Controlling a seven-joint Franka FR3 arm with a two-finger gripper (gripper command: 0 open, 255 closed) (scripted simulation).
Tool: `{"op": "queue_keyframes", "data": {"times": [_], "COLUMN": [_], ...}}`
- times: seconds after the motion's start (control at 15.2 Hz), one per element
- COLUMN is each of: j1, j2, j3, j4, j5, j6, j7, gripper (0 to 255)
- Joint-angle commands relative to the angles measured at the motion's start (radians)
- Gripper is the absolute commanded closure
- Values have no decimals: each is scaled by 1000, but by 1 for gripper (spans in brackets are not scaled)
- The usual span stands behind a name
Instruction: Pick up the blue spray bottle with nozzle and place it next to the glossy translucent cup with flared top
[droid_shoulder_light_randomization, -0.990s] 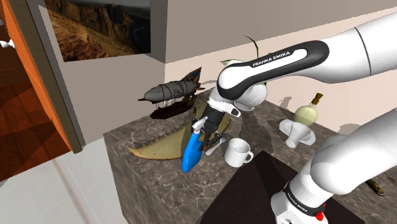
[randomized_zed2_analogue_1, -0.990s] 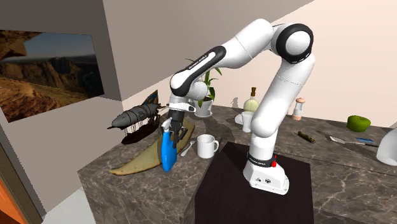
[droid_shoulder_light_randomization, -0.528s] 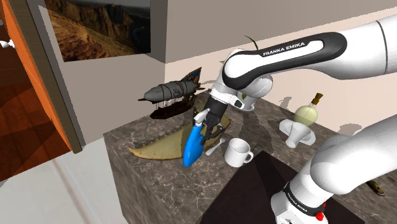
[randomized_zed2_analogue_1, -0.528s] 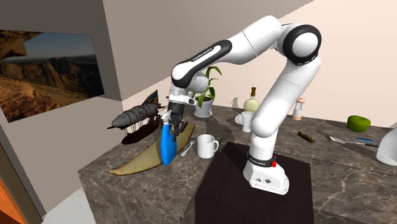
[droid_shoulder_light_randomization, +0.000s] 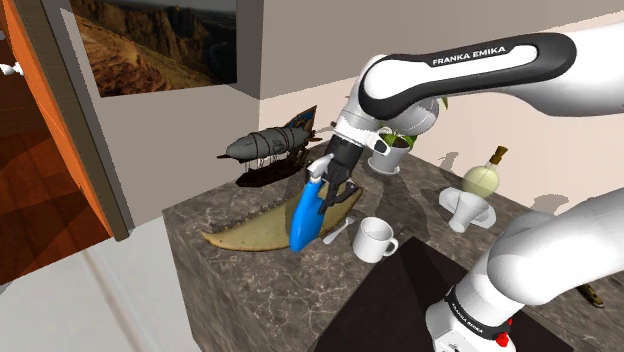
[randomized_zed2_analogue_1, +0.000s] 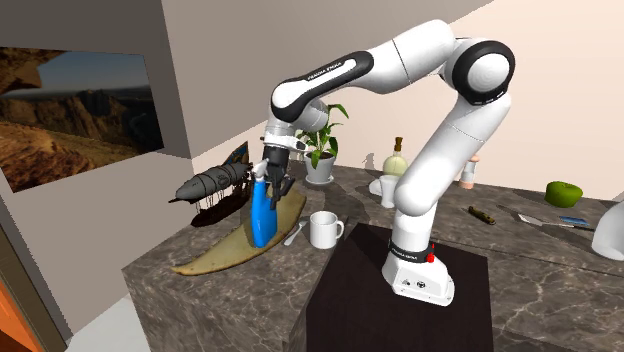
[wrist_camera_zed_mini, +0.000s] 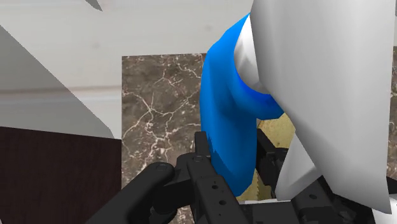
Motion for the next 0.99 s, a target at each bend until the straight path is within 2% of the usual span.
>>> {"op": "queue_keyframes", "data": {"times": [0.0,0.92], "j1": [-3,-15], "j2": [-11,-62], "j3": [-6,-42], "j4": [18,158], "j5": [-9,-61], "j6": [-27,-203], "j7": [13,97], "gripper": [255,255]}}
